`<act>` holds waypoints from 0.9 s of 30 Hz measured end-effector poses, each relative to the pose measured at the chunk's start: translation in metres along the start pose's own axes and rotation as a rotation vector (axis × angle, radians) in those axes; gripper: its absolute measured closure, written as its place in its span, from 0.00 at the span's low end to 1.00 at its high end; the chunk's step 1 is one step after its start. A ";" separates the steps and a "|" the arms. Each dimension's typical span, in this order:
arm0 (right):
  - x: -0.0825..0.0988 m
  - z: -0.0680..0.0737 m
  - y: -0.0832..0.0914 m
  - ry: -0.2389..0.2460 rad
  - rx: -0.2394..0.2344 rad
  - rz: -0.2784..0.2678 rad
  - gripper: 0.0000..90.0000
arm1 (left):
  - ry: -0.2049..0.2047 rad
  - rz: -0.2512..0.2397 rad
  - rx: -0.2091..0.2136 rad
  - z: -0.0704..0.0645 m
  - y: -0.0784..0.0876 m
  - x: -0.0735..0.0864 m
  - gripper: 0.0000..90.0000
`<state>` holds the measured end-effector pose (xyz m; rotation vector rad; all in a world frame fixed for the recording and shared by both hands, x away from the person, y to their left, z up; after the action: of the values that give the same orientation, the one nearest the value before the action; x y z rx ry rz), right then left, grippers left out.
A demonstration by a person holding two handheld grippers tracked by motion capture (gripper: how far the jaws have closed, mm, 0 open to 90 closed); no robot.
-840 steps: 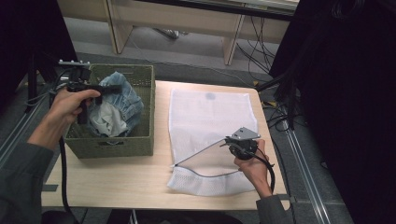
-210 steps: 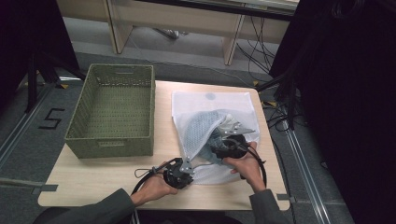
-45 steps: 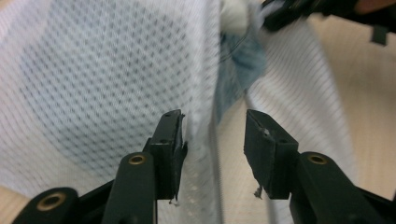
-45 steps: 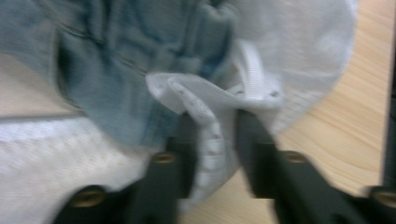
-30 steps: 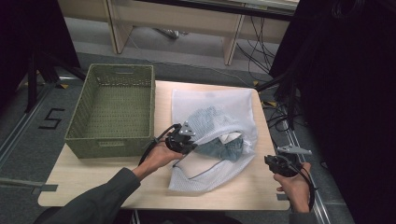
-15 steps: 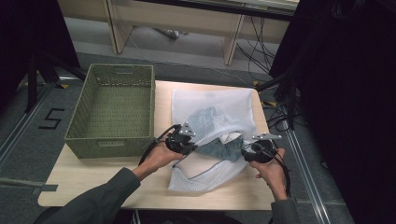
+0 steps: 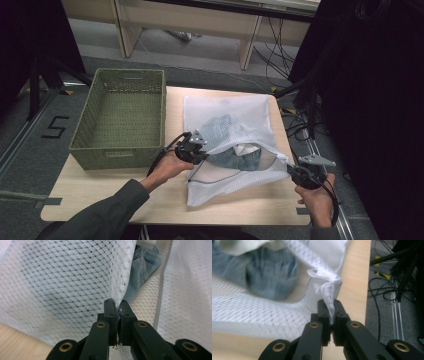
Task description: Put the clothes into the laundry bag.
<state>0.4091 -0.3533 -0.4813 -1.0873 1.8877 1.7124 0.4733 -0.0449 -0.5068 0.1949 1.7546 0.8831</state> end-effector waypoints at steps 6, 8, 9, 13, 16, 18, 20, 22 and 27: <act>0.036 0.015 -0.012 0.079 -0.050 0.158 0.90 | -0.003 0.000 0.004 -0.003 0.000 0.000 0.96; 0.034 0.018 -0.012 0.046 -0.072 0.168 0.78 | -0.013 0.002 0.014 -0.005 0.000 0.000 0.96; 0.029 0.018 -0.010 0.028 -0.063 0.155 0.70 | -0.032 0.009 0.015 -0.006 0.001 0.000 0.96; 0.001 0.023 -0.004 0.023 -0.052 -0.022 0.54 | -0.038 -0.002 0.024 -0.013 0.003 -0.002 0.95; -0.020 0.033 -0.009 0.042 -0.056 -0.079 0.52 | -0.037 -0.001 0.027 -0.013 0.003 -0.002 0.95; -0.034 0.041 -0.018 0.097 -0.037 -0.125 0.52 | -0.043 0.000 0.028 -0.013 0.003 -0.002 0.95; -0.044 0.051 -0.029 0.146 -0.048 -0.136 0.55 | -0.042 0.000 0.030 -0.013 0.003 -0.002 0.95; -0.052 0.062 -0.040 0.170 -0.065 -0.140 0.60 | -0.043 0.000 0.033 -0.013 0.003 -0.002 0.95; -0.066 0.074 -0.059 0.296 -0.017 -0.105 0.94 | -0.042 -0.003 0.036 -0.012 0.004 -0.002 0.95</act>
<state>0.4779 -0.2611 -0.4884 -1.4893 1.9468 1.5825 0.4621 -0.0492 -0.5013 0.2323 1.7325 0.8402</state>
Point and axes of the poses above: each handheld gripper's, and its own axes: y roughly backward along the jaws, x roughly out of its underside, z roughly to its left, the point moved 8 cm from there along -y, roughly forward along the jaws, and after that the axes turned 7 degrees about x, right-handed, at the moved point
